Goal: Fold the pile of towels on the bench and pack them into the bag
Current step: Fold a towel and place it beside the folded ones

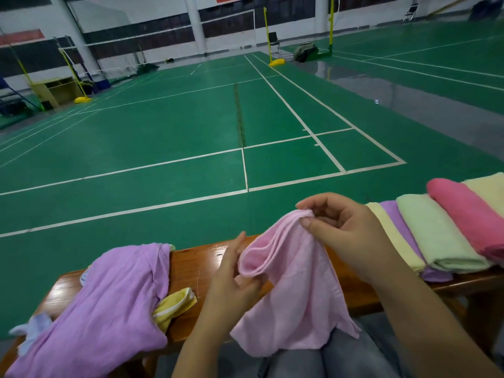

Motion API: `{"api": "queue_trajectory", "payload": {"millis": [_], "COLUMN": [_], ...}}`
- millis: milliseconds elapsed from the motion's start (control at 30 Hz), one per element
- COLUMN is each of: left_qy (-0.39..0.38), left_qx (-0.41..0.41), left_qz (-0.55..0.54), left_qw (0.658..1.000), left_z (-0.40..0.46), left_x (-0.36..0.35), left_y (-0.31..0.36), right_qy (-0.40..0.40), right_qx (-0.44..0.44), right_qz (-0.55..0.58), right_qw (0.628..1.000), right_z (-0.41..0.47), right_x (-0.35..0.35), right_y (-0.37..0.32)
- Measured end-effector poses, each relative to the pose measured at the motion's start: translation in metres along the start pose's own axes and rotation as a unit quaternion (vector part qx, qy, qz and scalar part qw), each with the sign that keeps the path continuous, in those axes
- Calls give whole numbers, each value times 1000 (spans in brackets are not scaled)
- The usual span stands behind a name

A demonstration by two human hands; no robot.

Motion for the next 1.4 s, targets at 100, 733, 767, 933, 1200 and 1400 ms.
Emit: {"api": "queue_trajectory", "payload": {"millis": [100, 733, 767, 933, 1200, 1400], "left_qy": [8, 112, 113, 103, 66, 92], "left_qx": [-10, -63, -69, -88, -16, -111], "left_qz": [-4, -191, -192, -215, -187, -220], "left_qw": [1000, 973, 972, 967, 980, 965], "left_z": [2, 12, 10, 8, 54, 75], "left_x": [4, 55, 56, 64, 49, 69], "left_y": [7, 70, 72, 91, 78, 80], "right_qy": [15, -27, -33, -40, 47, 42], "right_qx": [0, 31, 34, 53, -11, 78], "right_qz": [6, 112, 122, 164, 114, 136], "right_qw": [1000, 993, 991, 984, 992, 987], "right_z": [2, 17, 17, 20, 51, 60], "right_x": [7, 35, 36, 38, 39, 33], "right_y": [0, -32, -34, -46, -15, -38]}}
Point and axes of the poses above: each hand's wrist, its own z-axis towards the middle knuckle, its own x-axis out of the back of the hand, y = z × x, the point moved 2 cm from there along z, towards the middle knuckle, and after that the axes turned 12 degrees about z, right-handed, at the moved point
